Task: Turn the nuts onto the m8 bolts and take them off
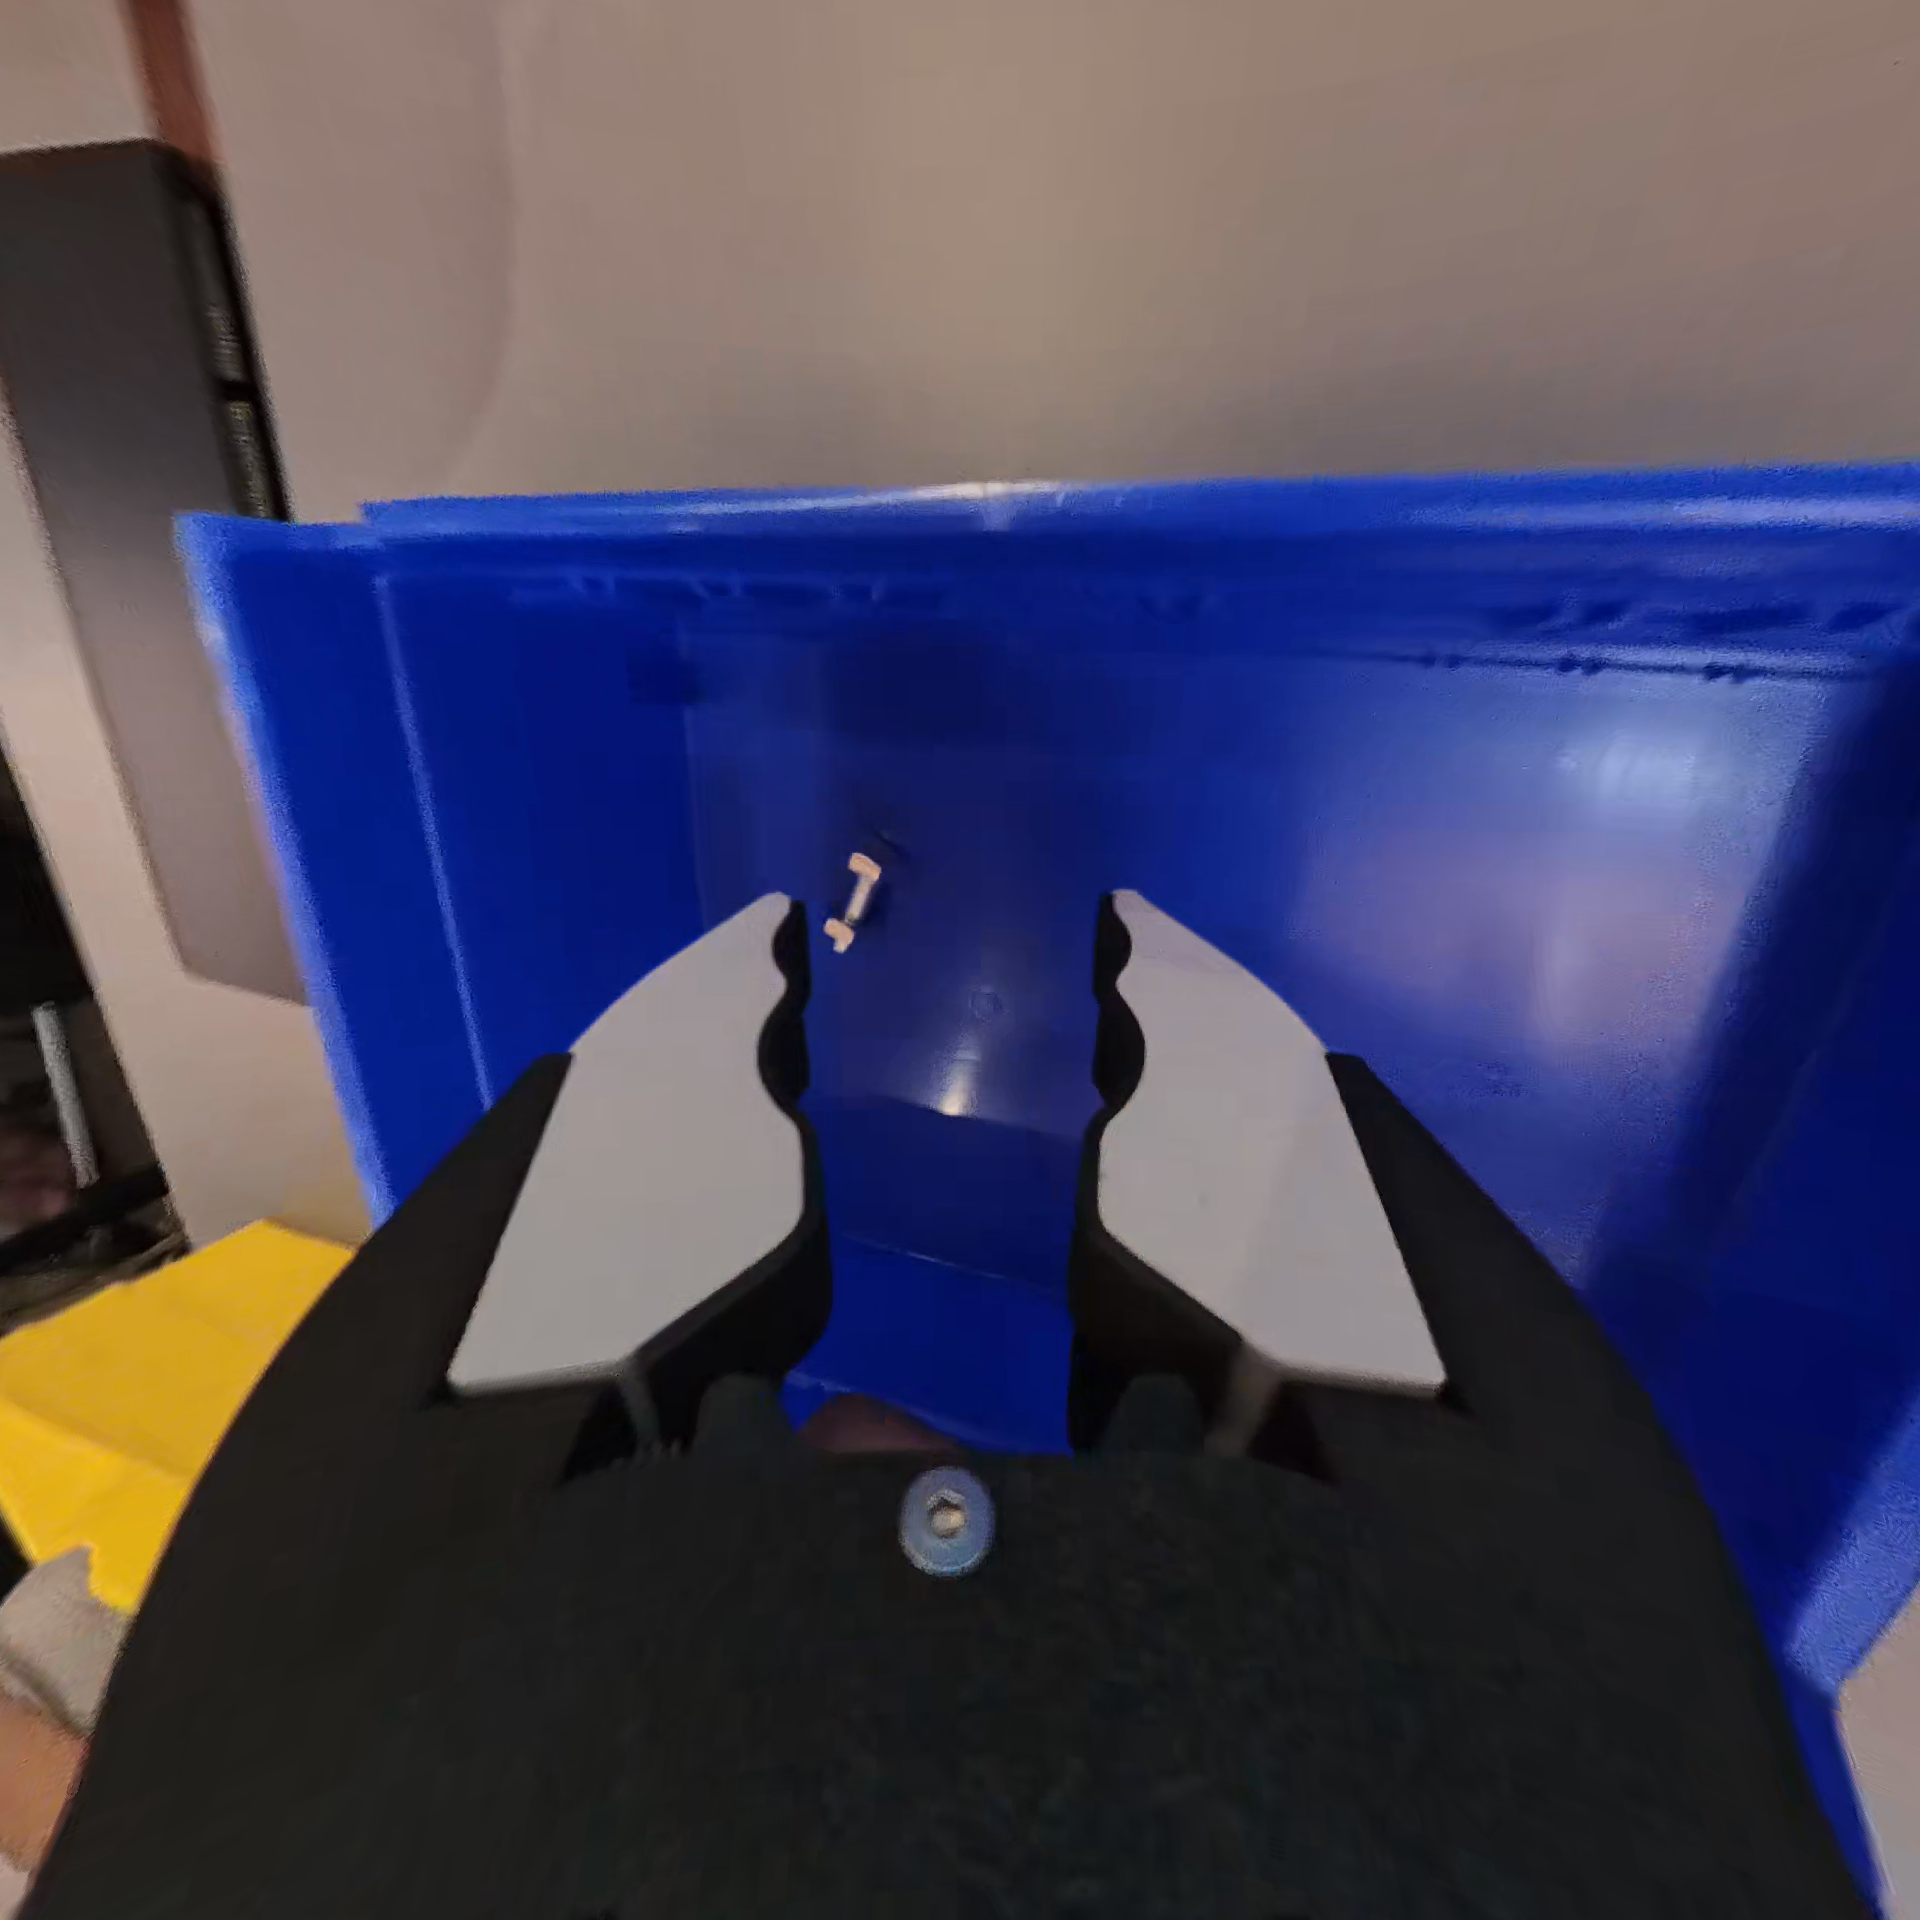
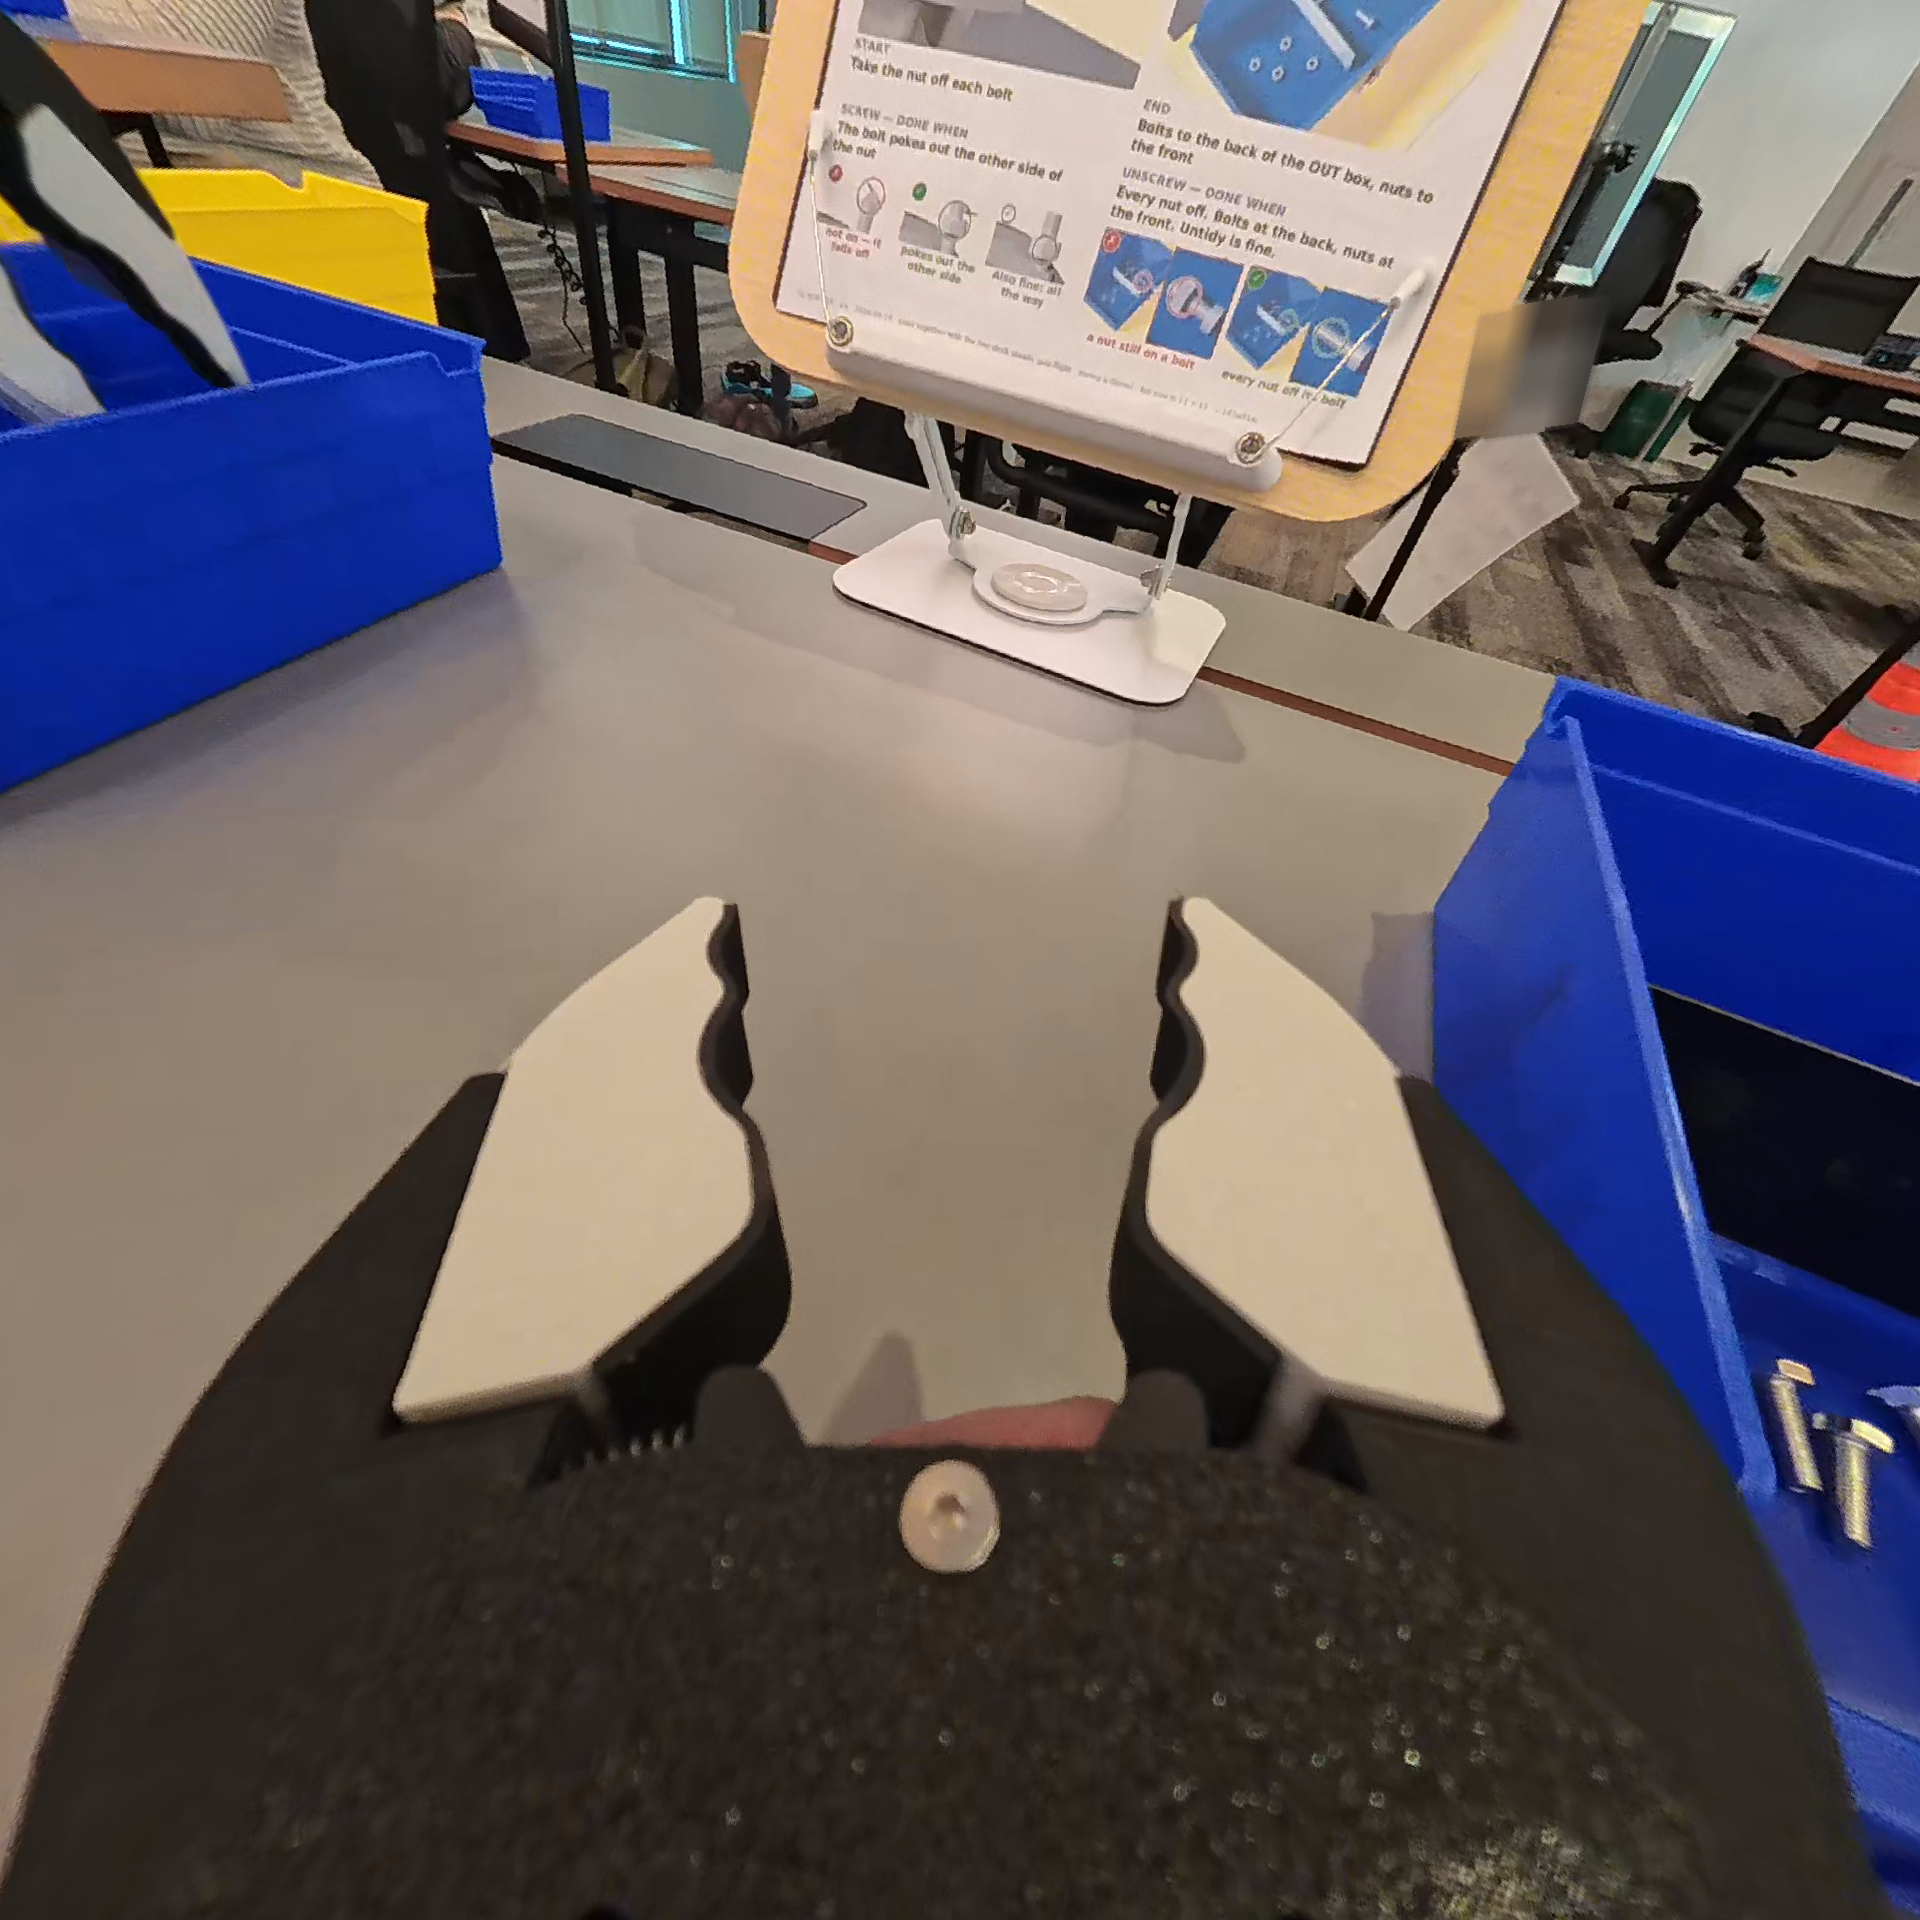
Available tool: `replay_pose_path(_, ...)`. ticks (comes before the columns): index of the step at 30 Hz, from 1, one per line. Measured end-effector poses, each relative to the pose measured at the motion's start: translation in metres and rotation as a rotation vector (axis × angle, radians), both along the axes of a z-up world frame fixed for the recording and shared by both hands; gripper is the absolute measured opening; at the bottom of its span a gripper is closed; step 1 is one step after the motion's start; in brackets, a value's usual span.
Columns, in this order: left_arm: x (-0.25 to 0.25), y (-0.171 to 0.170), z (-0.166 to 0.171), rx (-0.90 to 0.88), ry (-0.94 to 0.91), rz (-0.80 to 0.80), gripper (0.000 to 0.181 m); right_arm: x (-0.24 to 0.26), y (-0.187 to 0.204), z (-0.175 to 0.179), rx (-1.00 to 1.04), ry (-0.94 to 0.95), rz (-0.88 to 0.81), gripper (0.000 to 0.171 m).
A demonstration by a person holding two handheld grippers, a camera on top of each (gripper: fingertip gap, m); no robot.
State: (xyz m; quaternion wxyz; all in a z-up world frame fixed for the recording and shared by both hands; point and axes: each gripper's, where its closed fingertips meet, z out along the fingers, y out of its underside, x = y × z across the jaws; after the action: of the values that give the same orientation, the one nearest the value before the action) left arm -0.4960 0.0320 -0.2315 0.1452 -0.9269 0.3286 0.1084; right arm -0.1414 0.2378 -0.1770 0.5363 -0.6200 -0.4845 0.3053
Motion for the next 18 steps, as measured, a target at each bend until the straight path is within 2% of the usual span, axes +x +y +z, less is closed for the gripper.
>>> replay_pose_path(7,-0.029,0.010,-0.038,-0.159,-0.007,-0.052,0.064,0.007,0.012,-0.004,0.002,-0.029,-0.068,0.073)
replay_pose_path(12,-0.037,0.004,-0.053,-0.259,-0.033,-0.071,0.060,0.003,0.014,-0.003,0.020,-0.050,-0.086,0.072)
replay_pose_path(18,-0.035,0.004,-0.056,-0.306,-0.103,-0.071,0.053,-0.005,0.012,-0.005,0.022,-0.068,-0.080,0.071)
